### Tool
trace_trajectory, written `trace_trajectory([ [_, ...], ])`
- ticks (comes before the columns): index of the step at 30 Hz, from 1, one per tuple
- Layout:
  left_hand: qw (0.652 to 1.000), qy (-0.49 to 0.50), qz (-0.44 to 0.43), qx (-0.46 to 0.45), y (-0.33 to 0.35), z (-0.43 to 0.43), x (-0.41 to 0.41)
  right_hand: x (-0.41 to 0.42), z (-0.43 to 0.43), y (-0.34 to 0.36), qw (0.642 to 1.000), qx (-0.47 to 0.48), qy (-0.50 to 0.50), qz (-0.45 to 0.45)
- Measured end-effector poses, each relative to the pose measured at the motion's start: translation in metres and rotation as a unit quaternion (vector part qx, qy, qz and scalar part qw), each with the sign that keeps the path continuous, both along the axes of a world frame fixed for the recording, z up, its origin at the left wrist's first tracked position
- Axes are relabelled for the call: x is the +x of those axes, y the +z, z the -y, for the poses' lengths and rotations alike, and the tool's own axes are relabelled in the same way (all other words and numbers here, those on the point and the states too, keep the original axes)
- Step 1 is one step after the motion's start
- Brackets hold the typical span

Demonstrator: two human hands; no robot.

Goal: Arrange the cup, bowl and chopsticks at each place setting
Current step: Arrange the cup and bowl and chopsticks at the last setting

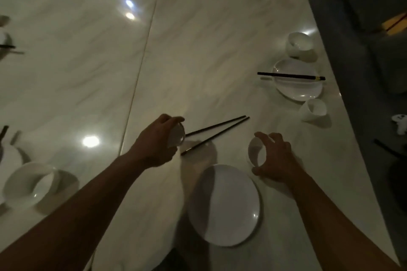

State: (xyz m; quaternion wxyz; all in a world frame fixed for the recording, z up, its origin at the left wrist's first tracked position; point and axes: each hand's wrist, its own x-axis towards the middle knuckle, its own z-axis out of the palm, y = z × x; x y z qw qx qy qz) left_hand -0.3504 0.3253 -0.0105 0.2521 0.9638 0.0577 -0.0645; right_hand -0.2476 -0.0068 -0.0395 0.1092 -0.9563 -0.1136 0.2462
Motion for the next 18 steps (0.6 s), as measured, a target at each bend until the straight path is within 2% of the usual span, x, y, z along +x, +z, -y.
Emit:
trace_trajectory([
  [8, 0.998, 0.048, -0.047, -0.011, -0.015, 0.042, -0.122, -0.044, 0.053, 0.005, 0.999, -0.010, 0.051, -0.016],
  [18, 0.993, 0.097, -0.067, -0.025, -0.024, 0.080, -0.160, -0.095, 0.102, 0.009, 0.994, -0.001, 0.109, -0.007],
])
